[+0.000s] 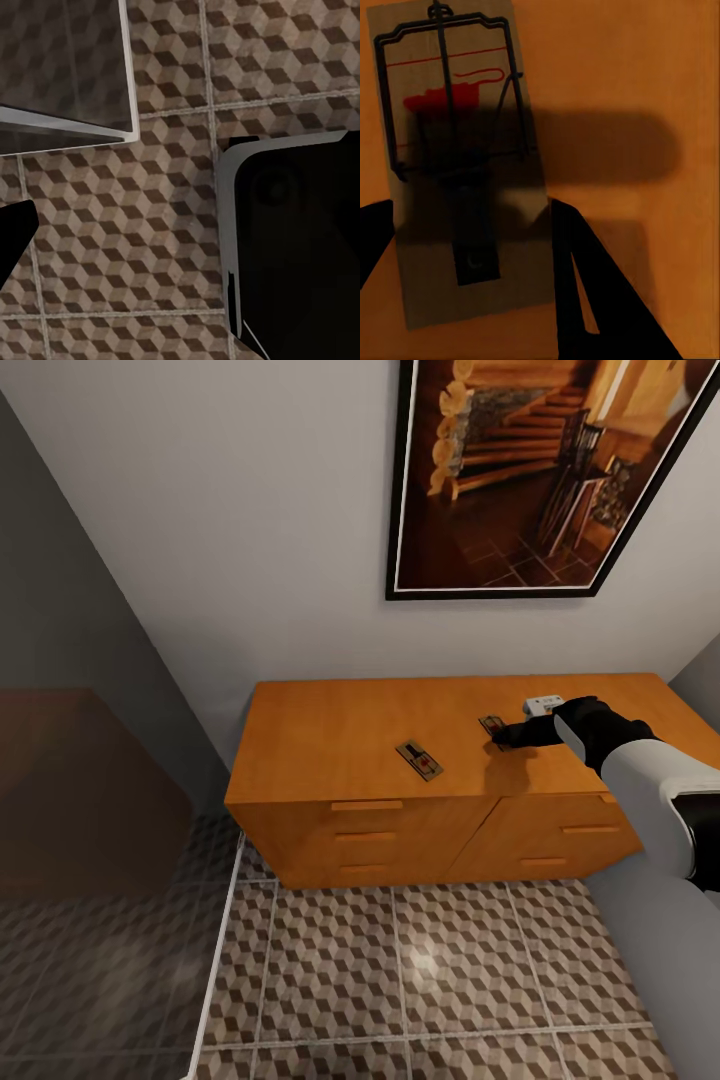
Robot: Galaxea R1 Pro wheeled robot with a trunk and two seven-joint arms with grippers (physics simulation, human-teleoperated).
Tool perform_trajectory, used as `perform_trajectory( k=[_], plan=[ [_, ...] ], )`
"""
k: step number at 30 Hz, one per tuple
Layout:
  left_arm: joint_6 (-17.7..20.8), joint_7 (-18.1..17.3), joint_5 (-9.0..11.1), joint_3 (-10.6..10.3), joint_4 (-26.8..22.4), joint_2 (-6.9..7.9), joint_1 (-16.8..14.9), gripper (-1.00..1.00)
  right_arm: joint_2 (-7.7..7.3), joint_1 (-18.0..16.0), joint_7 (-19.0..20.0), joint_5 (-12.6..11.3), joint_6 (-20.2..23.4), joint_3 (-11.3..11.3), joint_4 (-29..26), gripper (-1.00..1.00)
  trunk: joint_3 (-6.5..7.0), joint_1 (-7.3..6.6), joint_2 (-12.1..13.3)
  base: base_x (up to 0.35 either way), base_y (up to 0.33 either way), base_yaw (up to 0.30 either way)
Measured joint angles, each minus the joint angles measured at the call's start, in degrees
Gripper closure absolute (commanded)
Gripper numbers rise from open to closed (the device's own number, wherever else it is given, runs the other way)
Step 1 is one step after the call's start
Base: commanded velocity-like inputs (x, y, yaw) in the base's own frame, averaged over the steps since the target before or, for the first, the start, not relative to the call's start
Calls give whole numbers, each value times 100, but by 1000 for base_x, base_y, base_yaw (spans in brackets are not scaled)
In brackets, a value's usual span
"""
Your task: Take the four mousetraps from the cabinet in the bathroom and place them on the bathroom floor. Make sure all four end up on the same floor surface, and ensure that at least two of them are either under or directly next to the same bathroom sink.
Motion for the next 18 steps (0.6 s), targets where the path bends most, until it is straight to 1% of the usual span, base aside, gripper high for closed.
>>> perform_trajectory(
  k=[18],
  plan=[
    [0, -1, 0, 0, 0, -2, 0, -100, 1, 0, -6, 0, 2, -9, 3, 100, 0, 0, 0, 0, 0, 0]
  ],
)
